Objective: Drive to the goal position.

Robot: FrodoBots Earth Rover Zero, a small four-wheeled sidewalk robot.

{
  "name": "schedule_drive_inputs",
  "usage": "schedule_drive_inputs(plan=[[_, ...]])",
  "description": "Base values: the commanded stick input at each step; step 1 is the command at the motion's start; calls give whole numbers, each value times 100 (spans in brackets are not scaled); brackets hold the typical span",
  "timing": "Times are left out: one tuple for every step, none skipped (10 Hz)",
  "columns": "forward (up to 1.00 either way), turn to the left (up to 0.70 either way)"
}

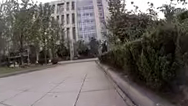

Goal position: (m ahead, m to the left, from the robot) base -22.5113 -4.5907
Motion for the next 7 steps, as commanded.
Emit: schedule_drive_inputs(plan=[[0, 0], [0, 0], [0, 0], [0, 0], [23, 0], [45, 0], [45, 0]])
